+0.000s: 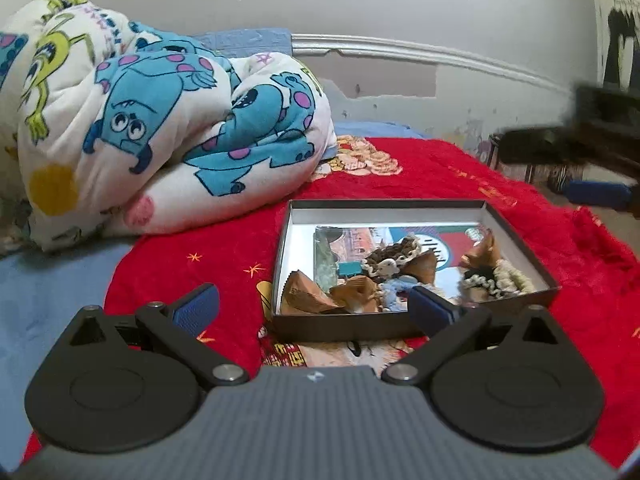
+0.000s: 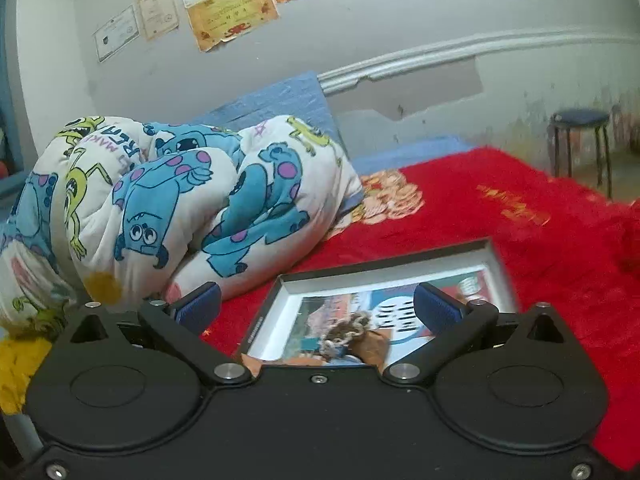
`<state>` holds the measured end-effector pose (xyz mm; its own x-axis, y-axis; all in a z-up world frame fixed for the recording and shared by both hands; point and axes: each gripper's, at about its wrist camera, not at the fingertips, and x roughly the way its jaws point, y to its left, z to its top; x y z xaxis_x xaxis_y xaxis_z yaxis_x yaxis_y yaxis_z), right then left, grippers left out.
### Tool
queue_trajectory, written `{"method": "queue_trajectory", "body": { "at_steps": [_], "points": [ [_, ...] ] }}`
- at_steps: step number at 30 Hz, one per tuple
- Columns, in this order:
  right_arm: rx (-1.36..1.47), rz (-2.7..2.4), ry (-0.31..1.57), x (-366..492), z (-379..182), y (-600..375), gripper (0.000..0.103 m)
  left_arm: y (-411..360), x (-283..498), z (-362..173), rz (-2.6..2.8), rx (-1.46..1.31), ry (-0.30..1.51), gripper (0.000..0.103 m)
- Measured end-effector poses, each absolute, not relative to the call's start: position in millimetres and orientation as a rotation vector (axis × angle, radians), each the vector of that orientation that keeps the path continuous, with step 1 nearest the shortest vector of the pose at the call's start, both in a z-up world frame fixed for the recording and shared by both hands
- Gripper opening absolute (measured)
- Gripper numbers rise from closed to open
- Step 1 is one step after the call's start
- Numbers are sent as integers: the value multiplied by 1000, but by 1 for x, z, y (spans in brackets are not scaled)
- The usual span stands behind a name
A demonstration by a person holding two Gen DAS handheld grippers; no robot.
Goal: Organize objects
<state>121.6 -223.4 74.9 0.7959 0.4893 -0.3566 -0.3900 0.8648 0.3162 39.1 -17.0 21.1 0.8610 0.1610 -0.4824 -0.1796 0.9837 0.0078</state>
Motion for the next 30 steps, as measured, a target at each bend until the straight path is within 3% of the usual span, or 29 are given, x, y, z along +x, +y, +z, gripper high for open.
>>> {"method": "queue_trajectory", "body": {
  "at_steps": [21, 30],
  "points": [
    [160, 360, 530, -25, 79, -274, 103, -39, -42, 25, 101, -60, 590, 103],
    [37, 293, 554, -37, 56, -264, 103, -61, -47, 17, 91, 28, 621, 103]
  ]
}}
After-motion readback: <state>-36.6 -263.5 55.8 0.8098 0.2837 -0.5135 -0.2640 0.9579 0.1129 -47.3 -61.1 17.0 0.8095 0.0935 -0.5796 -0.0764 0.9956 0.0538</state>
